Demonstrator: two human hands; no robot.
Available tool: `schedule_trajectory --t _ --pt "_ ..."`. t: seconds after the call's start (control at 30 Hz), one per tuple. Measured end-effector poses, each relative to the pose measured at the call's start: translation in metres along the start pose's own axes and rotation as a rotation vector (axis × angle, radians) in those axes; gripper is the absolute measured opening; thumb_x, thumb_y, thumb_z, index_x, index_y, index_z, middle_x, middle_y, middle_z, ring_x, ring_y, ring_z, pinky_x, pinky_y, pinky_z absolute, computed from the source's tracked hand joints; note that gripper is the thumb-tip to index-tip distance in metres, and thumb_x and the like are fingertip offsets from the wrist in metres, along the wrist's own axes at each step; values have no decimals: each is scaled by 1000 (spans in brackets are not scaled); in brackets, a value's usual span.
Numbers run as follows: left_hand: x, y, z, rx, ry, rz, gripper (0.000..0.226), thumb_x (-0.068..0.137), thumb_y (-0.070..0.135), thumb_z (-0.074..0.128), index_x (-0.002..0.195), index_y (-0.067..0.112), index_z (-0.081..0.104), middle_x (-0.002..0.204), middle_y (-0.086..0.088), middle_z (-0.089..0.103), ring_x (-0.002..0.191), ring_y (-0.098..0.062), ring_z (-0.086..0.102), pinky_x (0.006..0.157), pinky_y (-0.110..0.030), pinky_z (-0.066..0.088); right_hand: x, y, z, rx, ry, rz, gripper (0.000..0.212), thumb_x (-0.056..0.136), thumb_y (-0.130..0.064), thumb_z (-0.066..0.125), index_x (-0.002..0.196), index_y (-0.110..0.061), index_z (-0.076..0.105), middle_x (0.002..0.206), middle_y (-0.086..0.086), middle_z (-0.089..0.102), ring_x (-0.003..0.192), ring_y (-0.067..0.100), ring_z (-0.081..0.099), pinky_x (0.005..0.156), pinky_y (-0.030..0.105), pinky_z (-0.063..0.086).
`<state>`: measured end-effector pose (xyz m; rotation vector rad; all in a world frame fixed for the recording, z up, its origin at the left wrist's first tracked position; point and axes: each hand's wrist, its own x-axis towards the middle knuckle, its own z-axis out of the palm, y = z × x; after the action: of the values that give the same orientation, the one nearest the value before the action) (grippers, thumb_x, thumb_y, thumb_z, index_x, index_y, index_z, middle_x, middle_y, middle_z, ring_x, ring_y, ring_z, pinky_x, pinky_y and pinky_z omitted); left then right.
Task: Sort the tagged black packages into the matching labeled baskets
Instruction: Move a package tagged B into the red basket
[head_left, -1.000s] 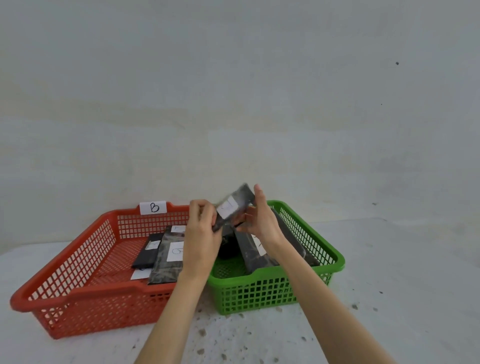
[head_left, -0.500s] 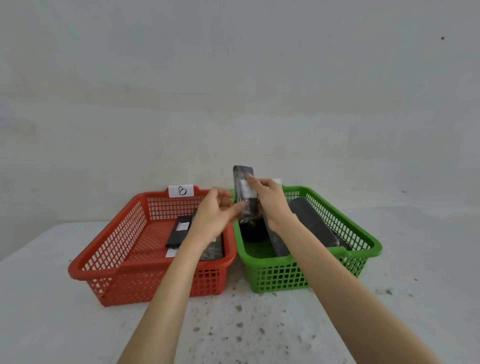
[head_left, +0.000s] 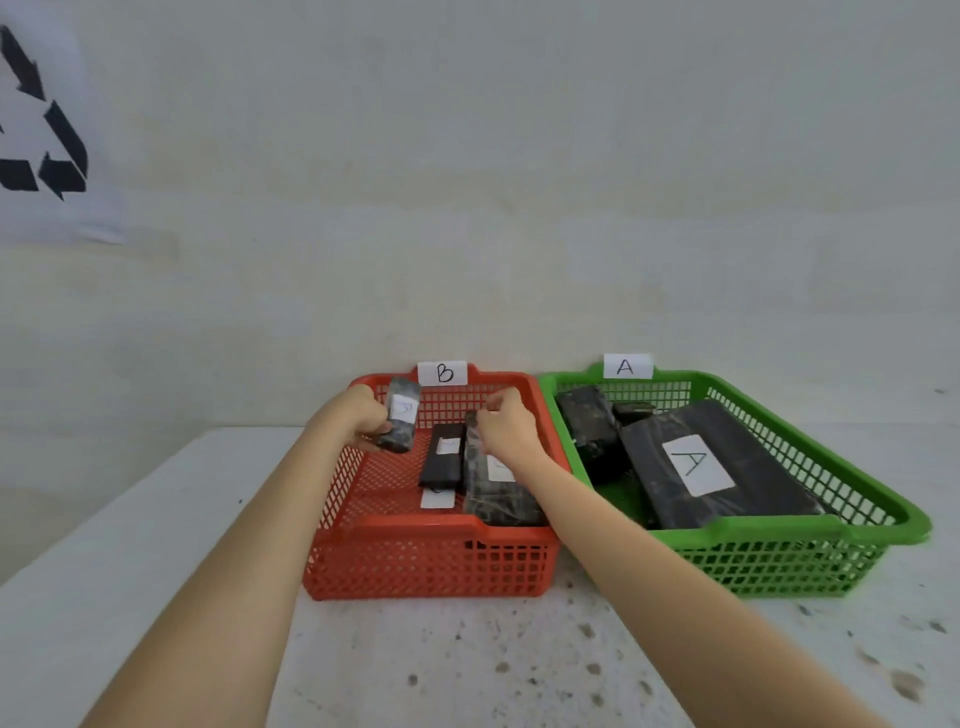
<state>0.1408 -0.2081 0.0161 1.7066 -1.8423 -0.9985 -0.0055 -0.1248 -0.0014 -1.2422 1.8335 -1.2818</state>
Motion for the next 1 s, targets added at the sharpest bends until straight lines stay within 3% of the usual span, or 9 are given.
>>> schedule_trajectory --t 0.07,0.17,0.27,0.37,0.53,0.63,0.67,0.83,1.0 --pt "15 -7 4 158 -18 -80 38 90 -1 54 126 -9 47 128 -26 54 113 -36 60 95 -42 51 4 11 -1 -41 64 12 31 91 -9 41 121 -1 41 121 20 55 93 28 56 88 45 52" --pt "34 -16 12 333 -23 -132 41 93 5 49 132 -7 45 134 -20 54 122 -30 55 103 -36 44 6 16 -6 -63 115 12 31 90 -10 40 120 -2 40 123 21 53 99 31 56 91 50 49" --pt "51 -22 24 244 -81 -228 42 97 1 37 138 -9 34 139 -19 49 127 -27 50 108 -32 39 7 17 -5 -96 109 0 35 91 -11 40 124 -1 37 125 22 51 92 27 49 91 48 49" --pt "64 -22 31 142 -92 -228 44 96 -1 38 139 -8 30 138 -23 47 124 -30 52 106 -34 41 12 21 -4 -89 97 -16 34 92 -11 39 124 0 37 122 21 54 85 24 46 76 37 46" --pt "71 -26 28 81 -121 -141 34 89 5 58 122 -2 51 115 -13 55 106 -25 58 86 -26 50 15 23 -2 -100 81 -44 29 92 -14 41 118 -2 39 119 19 54 85 24 47 75 40 44" --pt "67 -24 31 72 -137 -47 6 88 2 58 90 6 54 101 -13 53 81 -19 58 65 -26 51 14 22 -2 -108 83 -61 27 92 -15 42 117 -3 40 123 18 54 86 25 49 82 43 47" --pt "68 -24 31 59 -131 -24 12 88 0 57 84 8 50 101 -14 52 77 -18 56 60 -25 50 13 22 -2 -111 83 -63 27 93 -15 42 116 -3 40 122 18 54 86 24 49 82 42 47" --pt "67 -24 31 69 -149 44 20 88 6 59 107 8 52 114 -15 53 106 -27 55 78 -33 50 11 22 -3 -108 70 -58 29 93 -16 42 119 -3 39 124 19 54 85 24 49 79 41 46" --pt "67 -21 28 152 -162 20 29 88 5 59 116 2 54 128 -21 53 114 -32 56 79 -33 50 10 21 -3 -106 50 -64 26 92 -15 42 116 -4 40 117 19 57 82 24 49 70 33 39"
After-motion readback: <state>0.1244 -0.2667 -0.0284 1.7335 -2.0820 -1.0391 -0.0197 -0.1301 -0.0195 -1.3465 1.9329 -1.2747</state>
